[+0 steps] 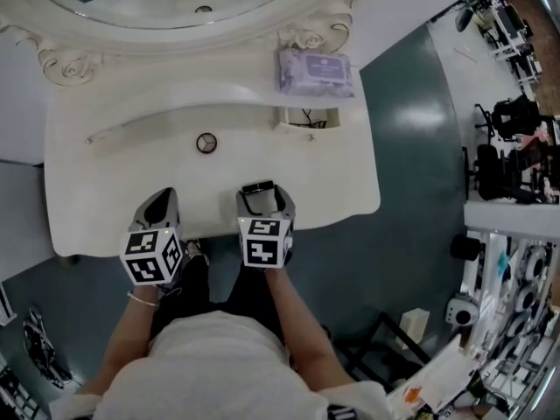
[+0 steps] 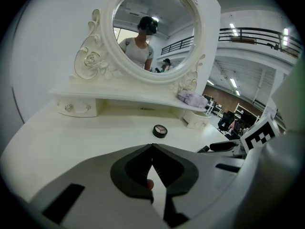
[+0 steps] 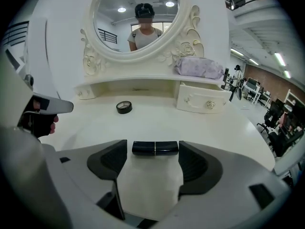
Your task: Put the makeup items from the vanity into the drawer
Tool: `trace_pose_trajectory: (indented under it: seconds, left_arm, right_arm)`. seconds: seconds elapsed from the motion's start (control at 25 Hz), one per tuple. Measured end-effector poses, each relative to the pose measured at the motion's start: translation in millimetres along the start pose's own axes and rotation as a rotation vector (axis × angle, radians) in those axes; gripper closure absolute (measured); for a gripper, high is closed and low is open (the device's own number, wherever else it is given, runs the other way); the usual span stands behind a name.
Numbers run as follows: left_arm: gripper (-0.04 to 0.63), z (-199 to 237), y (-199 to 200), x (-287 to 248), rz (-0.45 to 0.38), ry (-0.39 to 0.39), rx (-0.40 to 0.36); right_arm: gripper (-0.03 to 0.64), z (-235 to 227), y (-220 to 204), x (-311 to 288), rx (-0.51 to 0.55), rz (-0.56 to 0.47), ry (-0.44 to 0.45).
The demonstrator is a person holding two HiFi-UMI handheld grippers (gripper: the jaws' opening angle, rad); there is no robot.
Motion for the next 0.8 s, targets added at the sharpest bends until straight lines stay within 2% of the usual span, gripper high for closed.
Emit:
trace_pose_trajectory:
  seconds: [0.8]
  left_arm:
    - [0.592,13,1,-8,-0.005,0.036,0.049]
  right_arm:
    - [0.299,-3,-3,-16,0.058,0.062,0.072]
Point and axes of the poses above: the fingertips, and each gripper's own axes: x backward along the fingers, z to its left, y out of its top, the point moved 1 cm from there along x, backward along the fingers, and after that the axes turned 8 degrees about x, right-handed, at the moved point
